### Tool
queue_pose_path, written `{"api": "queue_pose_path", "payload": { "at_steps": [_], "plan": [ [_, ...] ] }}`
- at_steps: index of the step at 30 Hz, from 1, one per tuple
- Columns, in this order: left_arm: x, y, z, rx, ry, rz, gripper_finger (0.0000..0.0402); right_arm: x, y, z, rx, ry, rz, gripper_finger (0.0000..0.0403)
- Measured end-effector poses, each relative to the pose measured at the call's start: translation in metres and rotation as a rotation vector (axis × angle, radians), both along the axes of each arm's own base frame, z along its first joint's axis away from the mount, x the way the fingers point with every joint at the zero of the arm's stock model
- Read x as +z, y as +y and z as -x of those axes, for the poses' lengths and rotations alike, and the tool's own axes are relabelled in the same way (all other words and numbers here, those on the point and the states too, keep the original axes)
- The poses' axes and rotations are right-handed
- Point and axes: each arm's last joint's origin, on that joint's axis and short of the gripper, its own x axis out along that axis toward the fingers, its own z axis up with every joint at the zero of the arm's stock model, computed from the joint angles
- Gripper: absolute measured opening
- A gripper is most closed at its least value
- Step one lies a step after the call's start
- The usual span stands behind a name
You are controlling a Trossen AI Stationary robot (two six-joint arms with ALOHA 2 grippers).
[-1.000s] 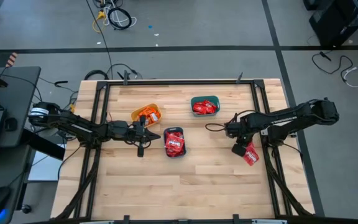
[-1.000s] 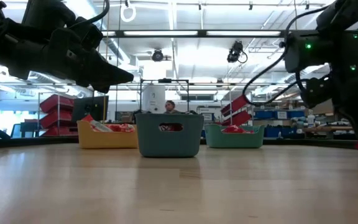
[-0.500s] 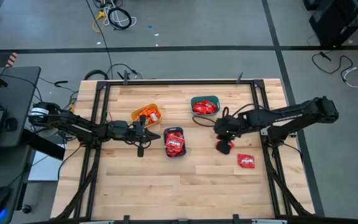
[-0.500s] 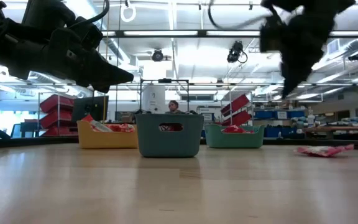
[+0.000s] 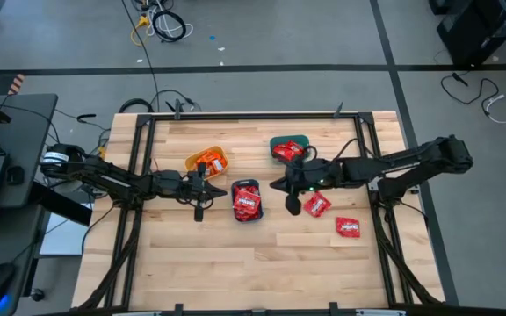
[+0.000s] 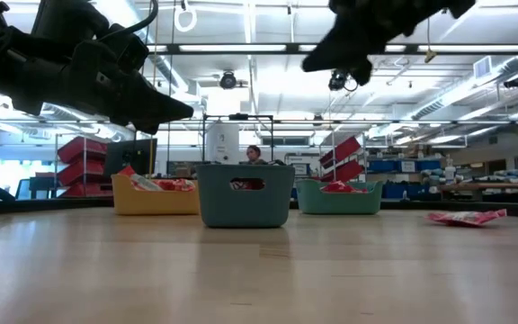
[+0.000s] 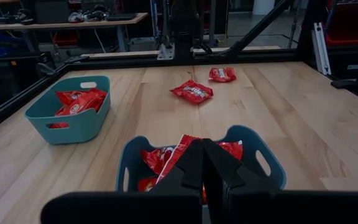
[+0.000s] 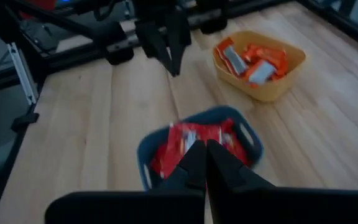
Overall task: Sort candy
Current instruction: Put the red candy into the blue bin
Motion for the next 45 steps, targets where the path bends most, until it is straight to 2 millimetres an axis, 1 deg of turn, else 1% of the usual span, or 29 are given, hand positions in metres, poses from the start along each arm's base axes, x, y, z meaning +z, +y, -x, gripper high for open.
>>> {"api": "queue_pose_path", "payload": {
  "at_steps": [4, 6, 9, 12, 15, 19, 21, 23, 26, 29, 32, 36, 41, 45],
  "plan": [
    [0.000, 0.000, 0.000, 0.000, -0.001, 0.001, 0.0003, -0.010, 0.001, -0.015, 0.024, -0.024, 0.037, 0.0000],
    [0.000, 0.000, 0.000, 0.000, -0.001, 0.002, 0.0003, -0.018, 0.000, -0.019, 0.054, 0.005, 0.020, 0.0000],
    [0.000, 0.000, 0.000, 0.000, -0.001, 0.002, 0.0003, -0.029, 0.002, -0.016, 0.100, 0.106, -0.039, 0.0001],
    [0.000, 0.000, 0.000, 0.001, 0.000, 0.003, 0.0003, -0.038, 0.009, -0.004, 0.120, 0.262, -0.109, 0.0010],
    [0.000, 0.000, 0.000, 0.000, 0.001, 0.001, 0.0003, -0.044, 0.017, 0.014, 0.085, 0.432, -0.143, 0.0034],
    [0.000, 0.000, 0.000, 0.001, 0.001, 0.001, 0.0003, -0.055, 0.021, 0.036, -0.047, 0.656, -0.084, 0.0082],
    [0.000, 0.000, 0.000, 0.000, 0.002, 0.001, 0.0003, -0.060, 0.025, 0.044, -0.066, 0.740, -0.028, 0.0110],
    [0.000, 0.000, 0.000, 0.001, 0.002, 0.002, 0.0003, -0.065, 0.030, 0.051, -0.054, 0.788, 0.024, 0.0139],
    [-0.001, 0.000, 0.000, 0.001, 0.006, 0.003, 0.0003, -0.074, 0.039, 0.060, 0.020, 0.811, 0.113, 0.0175],
    [-0.001, 0.000, 0.000, 0.001, 0.008, 0.004, 0.0003, -0.085, 0.049, 0.068, 0.092, 0.840, 0.208, 0.0196],
    [-0.001, 0.000, 0.000, 0.001, 0.009, 0.003, 0.0003, -0.097, 0.055, 0.077, 0.117, 0.842, 0.243, 0.0200],
    [-0.001, 0.000, 0.000, 0.001, 0.008, 0.003, 0.0003, -0.106, 0.062, 0.081, 0.134, 0.811, 0.256, 0.0192],
    [-0.001, 0.000, 0.000, 0.001, 0.007, 0.004, 0.0003, -0.112, 0.069, 0.080, 0.161, 0.745, 0.263, 0.0172],
    [-0.001, 0.000, 0.000, 0.001, 0.006, 0.004, 0.0003, -0.116, 0.071, 0.080, 0.153, 0.756, 0.292, 0.0154]
  ]
}}
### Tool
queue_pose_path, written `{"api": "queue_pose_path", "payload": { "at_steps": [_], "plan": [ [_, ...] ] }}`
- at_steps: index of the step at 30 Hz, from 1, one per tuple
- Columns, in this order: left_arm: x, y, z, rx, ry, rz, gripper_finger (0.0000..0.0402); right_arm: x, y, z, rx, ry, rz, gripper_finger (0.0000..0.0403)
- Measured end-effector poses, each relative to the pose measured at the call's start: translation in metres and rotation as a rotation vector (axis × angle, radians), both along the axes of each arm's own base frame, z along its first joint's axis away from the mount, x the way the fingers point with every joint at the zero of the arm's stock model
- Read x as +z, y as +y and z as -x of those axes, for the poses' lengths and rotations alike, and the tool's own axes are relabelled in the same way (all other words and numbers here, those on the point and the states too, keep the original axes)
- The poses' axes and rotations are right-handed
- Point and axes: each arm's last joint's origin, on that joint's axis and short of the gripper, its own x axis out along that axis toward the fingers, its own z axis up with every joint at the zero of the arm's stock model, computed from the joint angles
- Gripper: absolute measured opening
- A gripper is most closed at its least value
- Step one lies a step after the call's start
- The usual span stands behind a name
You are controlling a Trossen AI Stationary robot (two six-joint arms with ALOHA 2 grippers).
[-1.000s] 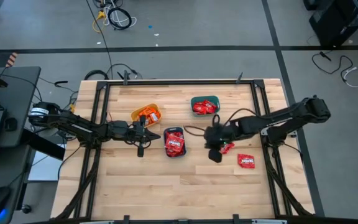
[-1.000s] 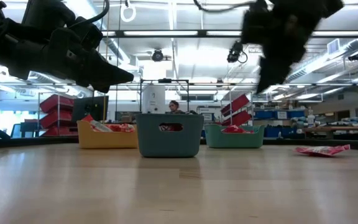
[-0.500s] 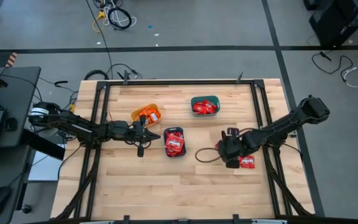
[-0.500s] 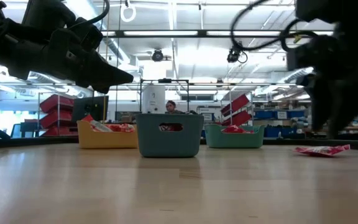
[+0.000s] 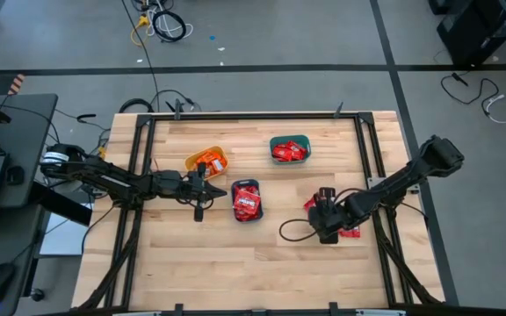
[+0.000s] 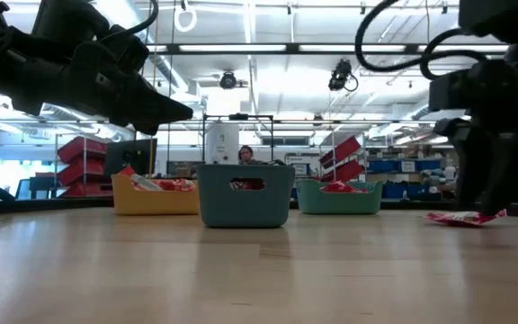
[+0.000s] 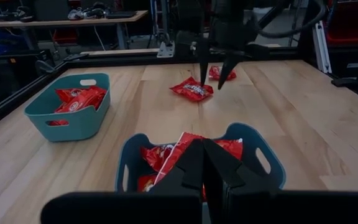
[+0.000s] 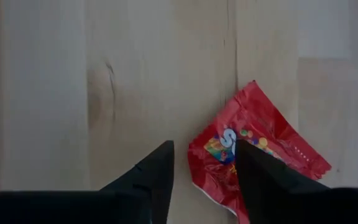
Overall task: Sort candy
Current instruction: Put the red candy into the blue bin
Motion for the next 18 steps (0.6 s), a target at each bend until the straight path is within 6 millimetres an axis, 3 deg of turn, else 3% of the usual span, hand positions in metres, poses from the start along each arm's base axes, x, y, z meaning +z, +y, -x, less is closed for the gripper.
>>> {"api": "queue_pose_path", "payload": {
  "at_steps": [10, 18],
  "plan": [
    [0.000, 0.000, 0.000, 0.000, 0.002, 0.000, 0.0003, -0.019, 0.005, -0.003, 0.014, 0.082, 0.039, 0.0102],
    [0.000, 0.000, 0.000, 0.000, 0.002, 0.001, 0.0003, -0.015, 0.004, -0.003, 0.007, 0.065, 0.032, 0.0007]
  ]
}}
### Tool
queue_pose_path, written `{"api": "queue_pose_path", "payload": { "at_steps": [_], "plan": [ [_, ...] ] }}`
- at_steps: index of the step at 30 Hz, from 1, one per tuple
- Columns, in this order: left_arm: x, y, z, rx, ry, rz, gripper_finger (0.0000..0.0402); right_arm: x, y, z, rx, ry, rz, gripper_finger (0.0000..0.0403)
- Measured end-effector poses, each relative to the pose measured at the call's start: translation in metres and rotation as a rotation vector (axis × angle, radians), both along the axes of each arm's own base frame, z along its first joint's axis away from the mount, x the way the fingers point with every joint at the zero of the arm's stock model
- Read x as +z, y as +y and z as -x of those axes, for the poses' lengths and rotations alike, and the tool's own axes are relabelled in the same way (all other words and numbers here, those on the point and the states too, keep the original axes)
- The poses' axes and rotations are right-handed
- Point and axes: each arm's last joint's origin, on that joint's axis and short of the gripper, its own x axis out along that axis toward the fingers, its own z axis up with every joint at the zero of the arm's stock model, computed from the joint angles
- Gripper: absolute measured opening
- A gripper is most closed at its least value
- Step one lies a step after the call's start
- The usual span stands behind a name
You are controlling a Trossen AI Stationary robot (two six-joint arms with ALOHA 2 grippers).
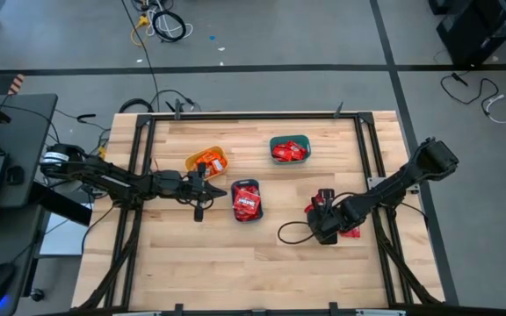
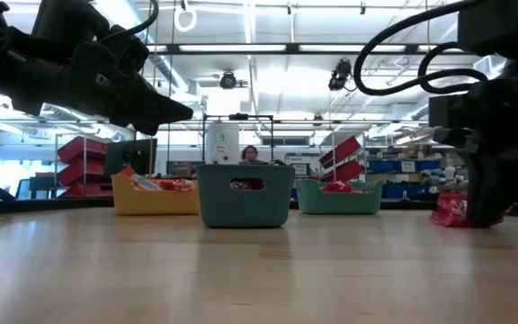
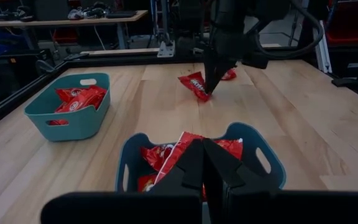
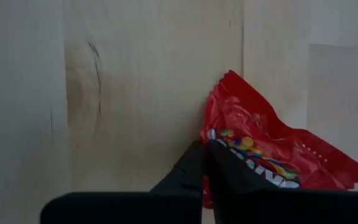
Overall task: Sort candy
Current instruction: Put the red candy into the blue bin
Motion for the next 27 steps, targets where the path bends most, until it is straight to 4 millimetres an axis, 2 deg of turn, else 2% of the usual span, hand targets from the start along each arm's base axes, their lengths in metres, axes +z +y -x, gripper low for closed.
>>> {"api": "queue_pose_path", "payload": {
  "at_steps": [3, 8, 13, 18, 23, 27],
  "plan": [
    [0.000, 0.000, 0.000, 0.000, -0.001, 0.000, 0.0003, 0.009, 0.002, -0.004, 0.002, -0.024, -0.024, 0.0007],
    [0.000, 0.000, 0.000, 0.000, -0.001, 0.000, 0.0003, 0.030, 0.005, -0.020, 0.028, -0.119, -0.014, 0.0001],
    [0.000, 0.000, 0.000, 0.000, -0.003, 0.000, 0.0003, 0.061, 0.006, -0.054, 0.095, -0.339, -0.011, 0.0000],
    [0.000, 0.000, 0.000, 0.000, -0.003, 0.000, 0.0003, 0.090, -0.004, -0.090, 0.197, -0.636, -0.023, 0.0000],
    [0.001, 0.000, 0.000, 0.000, -0.005, 0.000, 0.0003, 0.094, -0.022, -0.111, 0.272, -0.759, -0.037, 0.0000],
    [0.001, 0.000, 0.000, 0.007, -0.008, -0.002, 0.0003, 0.077, -0.032, -0.123, 0.289, -0.732, -0.042, 0.0000]
  ]
}}
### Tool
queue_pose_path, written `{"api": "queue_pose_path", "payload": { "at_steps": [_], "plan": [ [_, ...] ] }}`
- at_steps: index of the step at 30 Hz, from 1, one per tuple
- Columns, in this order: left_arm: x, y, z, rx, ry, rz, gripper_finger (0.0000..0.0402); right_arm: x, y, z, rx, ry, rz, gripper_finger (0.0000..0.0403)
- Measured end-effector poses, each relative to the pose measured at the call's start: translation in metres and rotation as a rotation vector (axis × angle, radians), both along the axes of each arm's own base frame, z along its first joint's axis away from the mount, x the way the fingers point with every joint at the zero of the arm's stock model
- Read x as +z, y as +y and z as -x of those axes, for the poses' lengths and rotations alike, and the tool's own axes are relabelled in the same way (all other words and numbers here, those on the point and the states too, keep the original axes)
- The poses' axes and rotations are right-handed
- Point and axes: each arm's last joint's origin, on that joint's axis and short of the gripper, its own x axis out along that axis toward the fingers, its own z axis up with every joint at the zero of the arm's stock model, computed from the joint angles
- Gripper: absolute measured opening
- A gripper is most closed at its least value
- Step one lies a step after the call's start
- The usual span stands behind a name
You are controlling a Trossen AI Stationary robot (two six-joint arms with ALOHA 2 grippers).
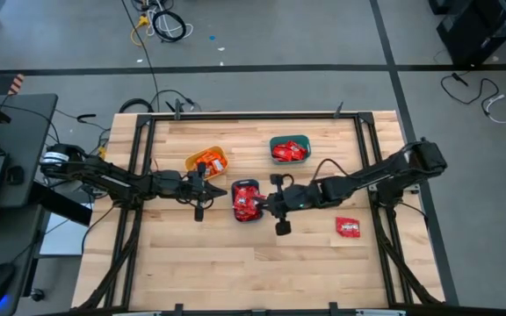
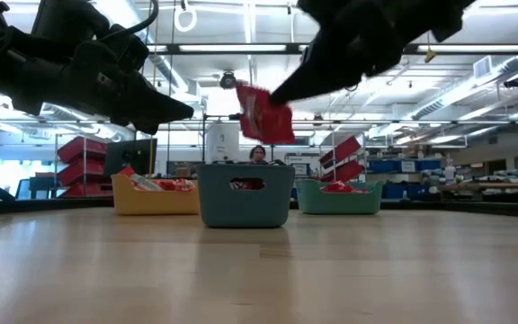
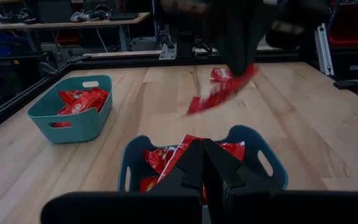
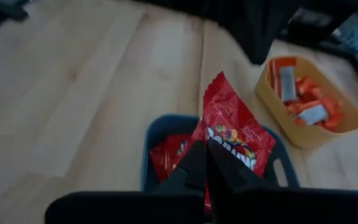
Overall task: Sort candy
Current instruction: Put the red candy into the blue bin
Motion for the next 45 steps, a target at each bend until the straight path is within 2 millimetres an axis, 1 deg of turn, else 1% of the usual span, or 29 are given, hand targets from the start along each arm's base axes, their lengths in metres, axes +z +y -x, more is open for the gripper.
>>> {"api": "queue_pose_path", "payload": {
  "at_steps": [3, 8, 12, 16, 18, 21, 24, 28, 30, 32, 34, 36, 41, 45],
  "plan": [
    [0.000, 0.000, 0.000, 0.006, 0.000, -0.004, 0.0003, -0.012, -0.002, -0.010, -0.007, 0.041, 0.015, 0.0000],
    [0.000, 0.000, 0.000, 0.007, 0.001, -0.005, 0.0003, -0.028, 0.002, -0.030, 0.011, 0.096, 0.020, 0.0000],
    [0.000, 0.000, 0.000, 0.007, 0.003, -0.005, 0.0003, -0.041, 0.005, -0.044, 0.016, 0.186, 0.022, 0.0001],
    [-0.001, 0.000, 0.000, 0.008, 0.006, -0.005, 0.0003, -0.052, 0.008, -0.053, 0.020, 0.265, 0.035, 0.0014],
    [-0.001, 0.000, 0.000, 0.008, 0.006, -0.004, 0.0003, -0.053, 0.010, -0.055, 0.023, 0.297, 0.041, 0.0030],
    [-0.001, 0.000, 0.000, 0.008, 0.009, -0.002, 0.0003, -0.047, 0.011, -0.059, 0.005, 0.318, 0.022, 0.0064],
    [-0.001, 0.000, 0.000, 0.009, 0.009, -0.002, 0.0003, -0.037, 0.012, -0.060, -0.015, 0.307, -0.005, 0.0109],
    [-0.001, 0.000, 0.000, 0.009, 0.009, -0.001, 0.0003, -0.018, 0.015, -0.058, -0.033, 0.273, -0.045, 0.0173],
    [-0.001, 0.000, 0.000, 0.009, 0.009, -0.001, 0.0003, -0.011, 0.018, -0.054, -0.038, 0.282, -0.061, 0.0204],
    [-0.001, 0.000, 0.000, 0.009, 0.010, -0.001, 0.0003, -0.003, 0.023, -0.047, -0.040, 0.314, -0.068, 0.0232],
    [-0.001, 0.000, 0.000, 0.009, 0.014, -0.002, 0.0003, 0.005, 0.028, -0.035, -0.046, 0.365, -0.078, 0.0254],
    [-0.002, 0.000, 0.000, 0.009, 0.018, -0.002, 0.0003, 0.010, 0.033, -0.021, -0.094, 0.435, -0.100, 0.0272],
    [-0.002, 0.000, 0.000, 0.009, 0.022, -0.001, 0.0003, 0.008, 0.041, 0.018, -0.300, 0.697, -0.114, 0.0294],
    [-0.002, 0.000, 0.000, 0.011, 0.022, 0.013, 0.0003, 0.001, 0.048, 0.042, -0.436, 0.864, -0.102, 0.0301]
  ]
}}
